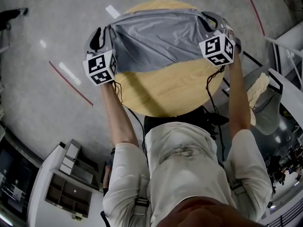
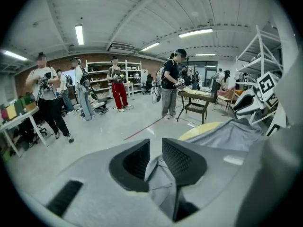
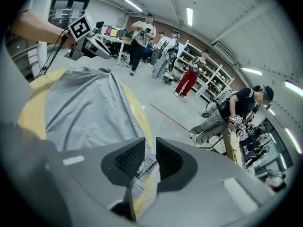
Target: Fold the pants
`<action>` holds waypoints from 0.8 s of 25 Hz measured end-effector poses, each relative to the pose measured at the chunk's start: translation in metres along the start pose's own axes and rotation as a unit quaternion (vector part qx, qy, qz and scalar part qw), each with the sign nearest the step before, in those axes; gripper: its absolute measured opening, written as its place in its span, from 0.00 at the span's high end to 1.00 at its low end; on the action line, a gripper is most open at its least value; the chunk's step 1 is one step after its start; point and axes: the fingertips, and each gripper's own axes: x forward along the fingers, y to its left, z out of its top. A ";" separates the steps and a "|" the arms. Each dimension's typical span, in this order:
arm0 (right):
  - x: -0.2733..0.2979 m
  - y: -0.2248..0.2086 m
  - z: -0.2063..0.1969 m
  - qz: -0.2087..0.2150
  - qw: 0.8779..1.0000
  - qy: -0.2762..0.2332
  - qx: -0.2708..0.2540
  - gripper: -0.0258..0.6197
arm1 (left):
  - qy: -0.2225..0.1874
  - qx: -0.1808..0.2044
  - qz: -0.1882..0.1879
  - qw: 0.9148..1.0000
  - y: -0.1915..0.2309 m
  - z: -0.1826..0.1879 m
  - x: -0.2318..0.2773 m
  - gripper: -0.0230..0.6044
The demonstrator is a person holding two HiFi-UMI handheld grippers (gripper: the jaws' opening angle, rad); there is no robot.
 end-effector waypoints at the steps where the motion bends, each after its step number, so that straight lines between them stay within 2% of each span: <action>1: -0.004 -0.002 0.001 -0.002 1.000 -0.003 0.000 0.83 | -0.004 0.000 0.002 1.000 -0.002 0.004 -0.004 0.82; 8: -0.041 -0.009 0.002 -0.026 0.999 -0.034 0.001 0.83 | -0.027 0.008 0.009 1.000 -0.028 0.024 -0.045 0.82; 20: -0.130 0.003 0.010 -0.063 0.991 -0.118 -0.005 0.88 | -0.067 0.025 0.000 0.997 -0.112 0.053 -0.123 0.84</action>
